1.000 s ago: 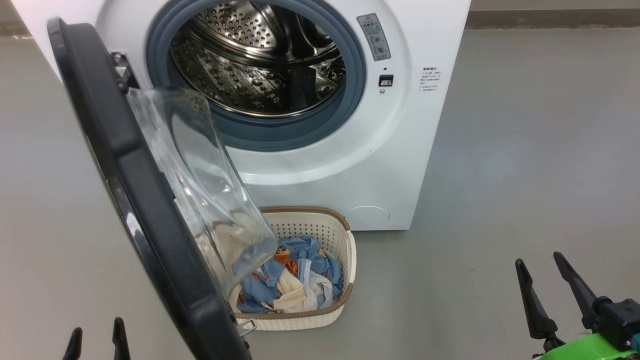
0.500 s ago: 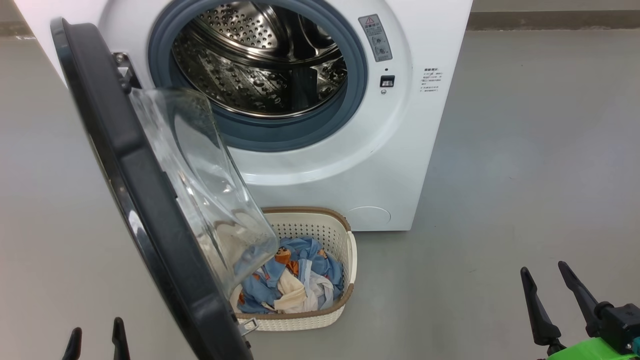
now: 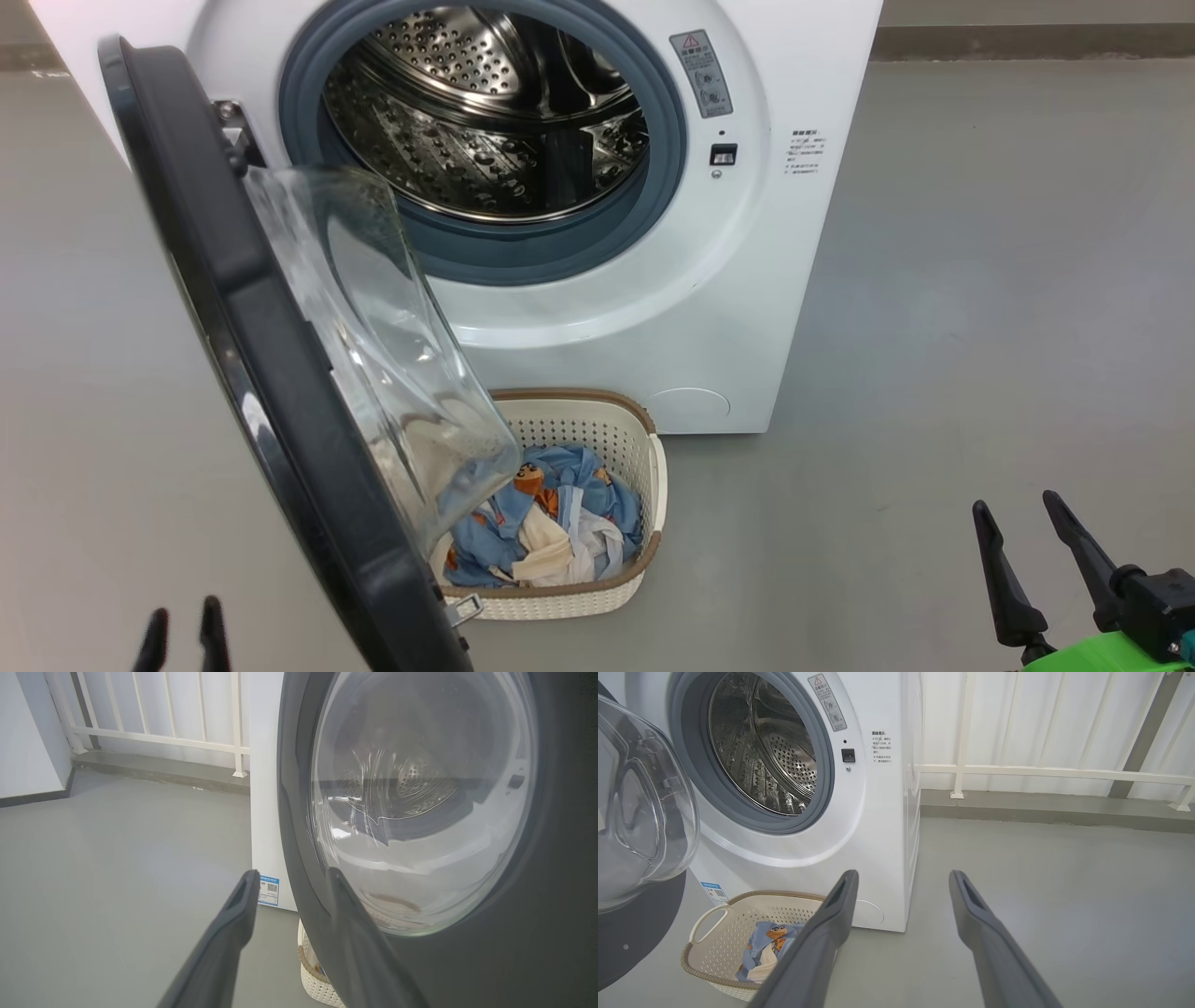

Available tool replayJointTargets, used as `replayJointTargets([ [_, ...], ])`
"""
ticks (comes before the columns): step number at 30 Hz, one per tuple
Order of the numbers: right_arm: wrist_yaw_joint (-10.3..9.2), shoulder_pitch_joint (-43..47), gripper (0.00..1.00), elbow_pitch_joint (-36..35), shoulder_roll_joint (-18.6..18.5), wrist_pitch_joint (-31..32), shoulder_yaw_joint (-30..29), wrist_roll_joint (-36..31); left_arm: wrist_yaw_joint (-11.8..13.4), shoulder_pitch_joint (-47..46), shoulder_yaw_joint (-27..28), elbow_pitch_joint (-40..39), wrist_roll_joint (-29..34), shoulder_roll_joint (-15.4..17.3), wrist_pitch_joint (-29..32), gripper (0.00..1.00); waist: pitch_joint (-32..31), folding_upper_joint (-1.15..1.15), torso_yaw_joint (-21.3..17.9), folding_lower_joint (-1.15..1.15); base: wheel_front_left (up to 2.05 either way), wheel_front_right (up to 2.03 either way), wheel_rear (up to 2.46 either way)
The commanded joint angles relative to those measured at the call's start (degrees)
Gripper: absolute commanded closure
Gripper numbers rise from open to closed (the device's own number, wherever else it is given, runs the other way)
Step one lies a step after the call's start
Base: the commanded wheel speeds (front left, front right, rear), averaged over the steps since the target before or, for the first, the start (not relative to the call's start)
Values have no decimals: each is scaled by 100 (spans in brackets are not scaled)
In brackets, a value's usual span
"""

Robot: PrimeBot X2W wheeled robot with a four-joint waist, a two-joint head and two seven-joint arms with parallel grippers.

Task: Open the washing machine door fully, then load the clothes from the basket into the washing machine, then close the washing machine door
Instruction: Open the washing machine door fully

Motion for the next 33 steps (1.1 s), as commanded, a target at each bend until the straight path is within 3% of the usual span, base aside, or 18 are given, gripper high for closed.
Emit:
replayJointTargets([
  [1, 9, -40, 0, -108, -85, -68, 134, 22, -30, -79, 168, -80, -44, 68, -37, 100, 0, 0, 4, 0, 0, 0, 0],
  [11, 9, -39, 0, -153, -74, -68, 106, -5, -19, -112, 227, 14, -145, 68, -37, 100, 2, 0, 22, 0, 0, 0, 0],
  [21, 9, -21, 0, -176, -87, -68, 57, 6, 258, -259, 648, -345, -301, 68, -37, 100, 2, 0, 79, 0, 0, 0, 0],
  [27, 9, -4, 0, -211, -73, -68, -16, -6, 323, -490, 769, -1143, -354, 68, -37, 100, 2, 0, 146, 0, 0, 0, 0],
  [33, 9, 34, 0, -220, -49, -68, -69, -20, 284, -814, 534, -2422, -259, 68, -37, 100, -14, 0, 231, 0, 0, 0, 0],
])
